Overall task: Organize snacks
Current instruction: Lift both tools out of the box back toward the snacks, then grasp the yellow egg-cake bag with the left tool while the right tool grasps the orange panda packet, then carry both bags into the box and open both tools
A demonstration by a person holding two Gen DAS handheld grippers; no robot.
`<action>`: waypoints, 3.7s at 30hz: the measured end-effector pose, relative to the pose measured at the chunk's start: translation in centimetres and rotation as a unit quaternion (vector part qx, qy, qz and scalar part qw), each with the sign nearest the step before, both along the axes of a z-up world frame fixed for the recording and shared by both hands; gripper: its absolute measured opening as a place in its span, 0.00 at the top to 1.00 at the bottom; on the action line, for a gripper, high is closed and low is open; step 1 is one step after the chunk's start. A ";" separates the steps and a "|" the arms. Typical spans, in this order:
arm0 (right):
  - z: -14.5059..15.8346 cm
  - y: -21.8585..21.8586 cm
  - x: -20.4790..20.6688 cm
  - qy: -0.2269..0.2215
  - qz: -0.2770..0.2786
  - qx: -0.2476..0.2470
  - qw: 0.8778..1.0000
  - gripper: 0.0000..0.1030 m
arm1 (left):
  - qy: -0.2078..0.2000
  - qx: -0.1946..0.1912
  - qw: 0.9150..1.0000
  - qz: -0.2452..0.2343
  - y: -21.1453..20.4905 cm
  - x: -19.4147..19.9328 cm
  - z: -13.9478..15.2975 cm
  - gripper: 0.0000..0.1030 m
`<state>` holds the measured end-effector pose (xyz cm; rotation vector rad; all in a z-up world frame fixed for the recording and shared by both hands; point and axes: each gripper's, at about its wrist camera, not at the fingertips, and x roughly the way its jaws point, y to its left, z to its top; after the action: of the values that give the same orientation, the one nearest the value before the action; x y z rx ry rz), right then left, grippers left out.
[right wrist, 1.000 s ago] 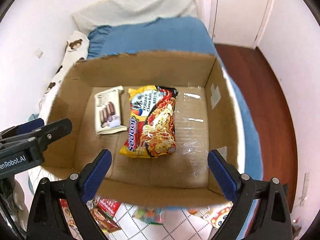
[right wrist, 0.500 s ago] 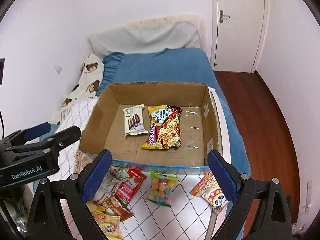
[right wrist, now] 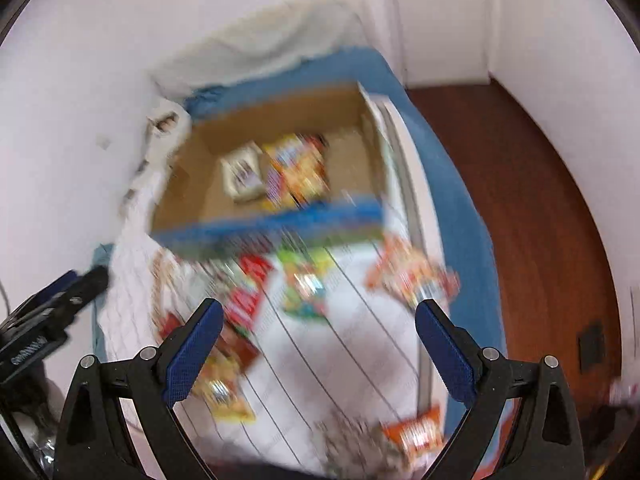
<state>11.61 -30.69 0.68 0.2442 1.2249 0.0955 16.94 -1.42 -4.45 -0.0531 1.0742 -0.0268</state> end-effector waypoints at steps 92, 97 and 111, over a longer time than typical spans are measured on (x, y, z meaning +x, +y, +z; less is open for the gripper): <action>-7.8 6.7 31.3 0.036 0.054 -0.083 0.994 0.52 | 0.223 0.243 0.942 -0.059 -1.8 32.4 -17.5 0.57; -9.9 6.3 33.2 0.055 0.053 -0.087 0.993 0.52 | 0.228 0.216 0.948 -0.056 -1.5 33.3 -18.2 0.57; -11.5 5.5 34.7 0.079 0.042 -0.070 0.994 0.07 | 0.211 0.035 0.977 -0.012 2.6 34.4 -13.3 0.09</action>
<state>46.33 -25.22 -10.85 0.0792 1.3930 0.0643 51.32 1.20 -17.76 0.0194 1.5009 0.0021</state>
